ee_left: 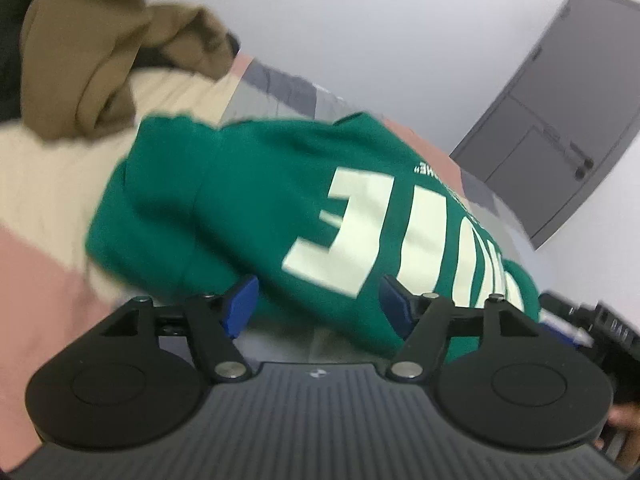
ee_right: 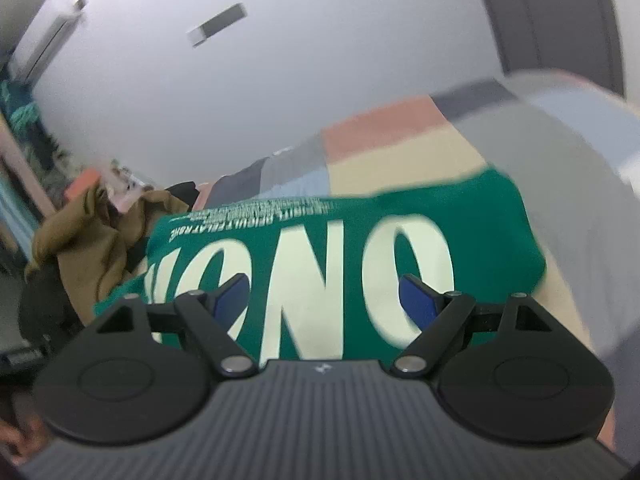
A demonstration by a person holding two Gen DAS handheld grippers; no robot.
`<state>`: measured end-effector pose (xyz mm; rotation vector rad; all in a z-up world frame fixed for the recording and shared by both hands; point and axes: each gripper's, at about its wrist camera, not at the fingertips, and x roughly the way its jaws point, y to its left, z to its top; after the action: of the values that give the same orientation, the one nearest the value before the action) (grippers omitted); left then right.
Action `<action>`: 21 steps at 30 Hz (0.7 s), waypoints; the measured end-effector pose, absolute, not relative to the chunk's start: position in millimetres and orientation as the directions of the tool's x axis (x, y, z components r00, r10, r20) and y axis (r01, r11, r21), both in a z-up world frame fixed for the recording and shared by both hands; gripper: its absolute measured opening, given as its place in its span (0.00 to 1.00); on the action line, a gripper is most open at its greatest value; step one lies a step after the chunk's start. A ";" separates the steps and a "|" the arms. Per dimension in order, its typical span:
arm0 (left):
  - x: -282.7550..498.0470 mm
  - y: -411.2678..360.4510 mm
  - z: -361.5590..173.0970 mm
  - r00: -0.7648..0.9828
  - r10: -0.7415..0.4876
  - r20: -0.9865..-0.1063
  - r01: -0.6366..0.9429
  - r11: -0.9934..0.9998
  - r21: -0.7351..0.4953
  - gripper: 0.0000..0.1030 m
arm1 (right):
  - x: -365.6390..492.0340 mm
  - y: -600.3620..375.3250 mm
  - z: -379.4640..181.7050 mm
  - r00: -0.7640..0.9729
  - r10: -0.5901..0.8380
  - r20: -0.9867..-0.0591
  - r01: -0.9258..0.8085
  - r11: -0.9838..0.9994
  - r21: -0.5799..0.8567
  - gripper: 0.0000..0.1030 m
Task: Fold large clothes
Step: 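Grasp the hoodie edge with both grippers, then lift and flip the held hoodie over with both grippers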
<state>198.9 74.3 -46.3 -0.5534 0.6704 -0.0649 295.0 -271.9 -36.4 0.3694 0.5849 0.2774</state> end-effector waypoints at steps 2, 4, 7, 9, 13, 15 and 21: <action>196.4 80.0 -58.3 0.772 -0.265 -0.578 -0.137 0.818 -0.559 0.70 | 288.8 -271.2 -45.1 0.775 0.389 -0.498 -0.140 0.874 0.464 0.81; 195.9 87.1 -69.9 0.761 -0.294 -0.578 -0.158 0.780 -0.606 0.70 | 287.5 -267.8 -53.2 0.748 0.413 -0.520 -0.131 0.859 0.495 0.81; 195.7 99.6 -86.4 0.761 -0.332 -0.557 -0.196 0.700 -0.686 0.70 | 285.4 -266.0 -62.6 0.731 0.437 -0.525 -0.113 0.835 0.538 0.81; 196.6 106.2 -98.7 0.759 -0.362 -0.541 -0.219 0.641 -0.736 0.70 | 285.7 -268.7 -71.5 0.715 0.457 -0.529 -0.082 0.807 0.585 0.83; 203.4 113.1 -121.5 0.758 -0.409 -0.507 -0.259 0.525 -0.811 0.72 | 290.7 -270.7 -92.8 0.675 0.485 -0.556 -0.008 0.758 0.653 0.85; 208.7 115.0 -127.1 0.771 -0.419 -0.480 -0.251 0.492 -0.834 0.72 | 297.5 -273.1 -104.6 0.660 0.494 -0.567 0.038 0.731 0.681 0.85; 224.3 129.0 -135.3 0.807 -0.404 -0.431 -0.251 0.427 -0.869 0.73 | 316.0 -295.7 -132.1 0.706 0.485 -0.517 0.159 0.602 0.782 0.85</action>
<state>224.3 129.0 -135.3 -1.1490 0.6617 -0.1047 316.0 -295.7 -132.1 0.9272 0.7902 0.2136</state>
